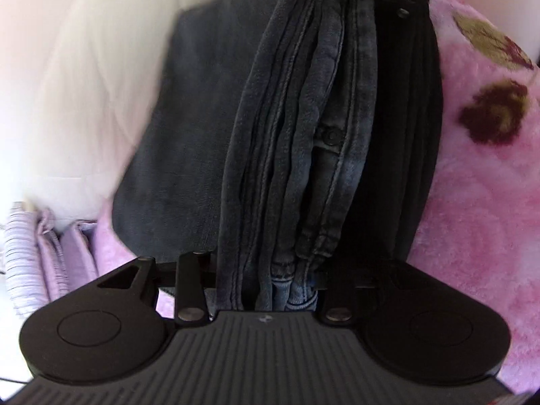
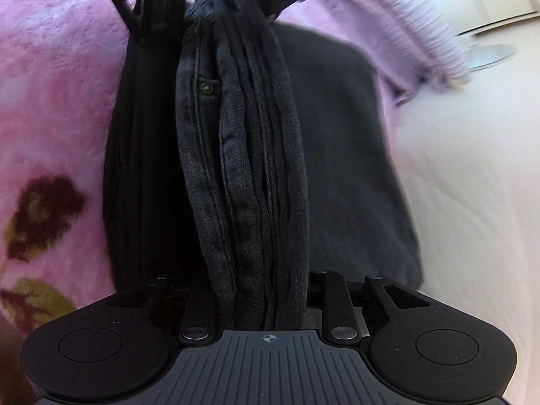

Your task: Fold clothes

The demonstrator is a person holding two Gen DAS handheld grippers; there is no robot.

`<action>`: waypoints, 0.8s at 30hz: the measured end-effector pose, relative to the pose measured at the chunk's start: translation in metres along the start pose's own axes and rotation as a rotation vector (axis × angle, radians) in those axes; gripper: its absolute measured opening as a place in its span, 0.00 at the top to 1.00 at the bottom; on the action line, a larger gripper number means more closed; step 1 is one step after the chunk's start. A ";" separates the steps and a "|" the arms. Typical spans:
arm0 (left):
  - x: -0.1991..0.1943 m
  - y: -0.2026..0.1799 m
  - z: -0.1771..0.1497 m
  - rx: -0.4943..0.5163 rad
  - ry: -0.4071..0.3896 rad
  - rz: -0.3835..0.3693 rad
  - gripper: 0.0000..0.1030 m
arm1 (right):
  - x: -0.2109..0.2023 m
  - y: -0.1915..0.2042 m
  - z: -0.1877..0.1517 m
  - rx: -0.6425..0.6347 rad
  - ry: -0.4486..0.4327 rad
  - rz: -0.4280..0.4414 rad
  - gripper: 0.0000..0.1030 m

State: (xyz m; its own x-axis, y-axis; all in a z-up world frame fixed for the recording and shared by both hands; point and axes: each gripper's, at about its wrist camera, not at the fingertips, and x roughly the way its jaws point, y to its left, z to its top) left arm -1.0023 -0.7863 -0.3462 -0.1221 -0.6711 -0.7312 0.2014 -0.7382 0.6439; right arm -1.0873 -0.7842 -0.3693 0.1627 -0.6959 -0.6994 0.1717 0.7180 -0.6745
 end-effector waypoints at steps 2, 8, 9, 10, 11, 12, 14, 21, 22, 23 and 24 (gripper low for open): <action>-0.002 -0.004 -0.006 0.007 -0.020 0.018 0.58 | -0.009 0.001 -0.007 0.022 -0.004 -0.014 0.68; -0.014 -0.003 -0.018 0.123 -0.062 0.035 0.57 | -0.039 0.007 -0.023 -0.049 0.023 -0.032 0.65; -0.012 -0.003 -0.019 0.130 -0.064 0.027 0.57 | -0.041 0.008 -0.025 -0.050 0.029 -0.028 0.65; -0.011 -0.004 -0.020 0.137 -0.065 0.019 0.57 | -0.040 0.009 -0.026 -0.042 0.038 -0.020 0.65; -0.007 -0.006 -0.021 0.151 -0.061 0.014 0.56 | -0.039 0.009 -0.027 -0.037 0.047 -0.009 0.65; -0.004 -0.008 -0.022 0.168 -0.056 0.009 0.56 | -0.037 0.007 -0.026 -0.032 0.056 0.004 0.65; 0.004 -0.017 -0.024 0.188 -0.042 0.027 0.55 | -0.034 0.001 -0.024 0.001 0.064 0.027 0.65; -0.016 -0.022 -0.029 0.103 -0.066 0.041 0.49 | -0.028 0.003 -0.015 -0.002 0.078 -0.006 0.50; -0.022 -0.021 -0.034 0.097 -0.081 0.047 0.42 | -0.032 0.000 -0.014 0.016 0.069 0.001 0.50; -0.028 -0.022 -0.042 0.099 -0.097 0.058 0.38 | -0.036 -0.002 -0.014 0.029 0.063 0.004 0.50; -0.031 -0.023 -0.049 0.105 -0.097 0.064 0.37 | -0.037 -0.003 -0.014 0.030 0.065 0.004 0.50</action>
State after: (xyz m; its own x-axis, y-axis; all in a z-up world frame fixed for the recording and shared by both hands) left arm -0.9555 -0.7446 -0.3496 -0.2065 -0.7169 -0.6659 0.1098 -0.6932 0.7123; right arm -1.1072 -0.7605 -0.3448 0.1002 -0.6905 -0.7163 0.2004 0.7192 -0.6653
